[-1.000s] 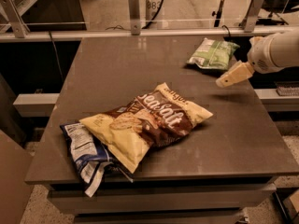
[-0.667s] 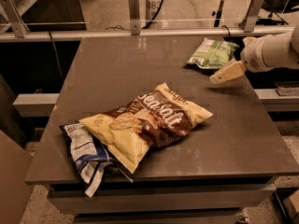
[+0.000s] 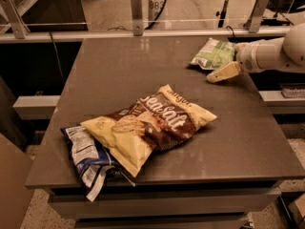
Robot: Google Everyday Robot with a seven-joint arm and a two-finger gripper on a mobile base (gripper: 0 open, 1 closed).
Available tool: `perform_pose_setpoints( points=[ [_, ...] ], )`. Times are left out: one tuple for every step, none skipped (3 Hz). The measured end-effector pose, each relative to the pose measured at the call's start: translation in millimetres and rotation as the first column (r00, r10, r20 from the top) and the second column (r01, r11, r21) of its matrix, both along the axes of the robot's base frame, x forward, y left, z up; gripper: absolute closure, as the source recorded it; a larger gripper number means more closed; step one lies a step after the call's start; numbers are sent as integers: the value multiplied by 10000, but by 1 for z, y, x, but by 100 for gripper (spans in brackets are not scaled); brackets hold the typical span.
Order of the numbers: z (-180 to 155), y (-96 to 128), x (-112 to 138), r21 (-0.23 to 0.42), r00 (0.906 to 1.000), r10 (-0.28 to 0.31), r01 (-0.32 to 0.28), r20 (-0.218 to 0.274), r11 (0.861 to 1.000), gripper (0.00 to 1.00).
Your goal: Move green jalapeno chip bag near blue chip bag
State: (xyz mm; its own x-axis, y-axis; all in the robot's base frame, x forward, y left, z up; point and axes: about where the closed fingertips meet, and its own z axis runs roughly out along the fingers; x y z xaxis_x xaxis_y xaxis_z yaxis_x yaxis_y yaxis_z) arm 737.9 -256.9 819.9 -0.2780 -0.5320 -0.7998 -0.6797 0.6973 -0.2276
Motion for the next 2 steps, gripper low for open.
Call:
perform_pose_setpoints(
  points=[
    [-1,3,5,139,9999,101,-102,36,9999,39],
    [1,3,5,139,9999,102,-102,37,9999,63]
  ],
)
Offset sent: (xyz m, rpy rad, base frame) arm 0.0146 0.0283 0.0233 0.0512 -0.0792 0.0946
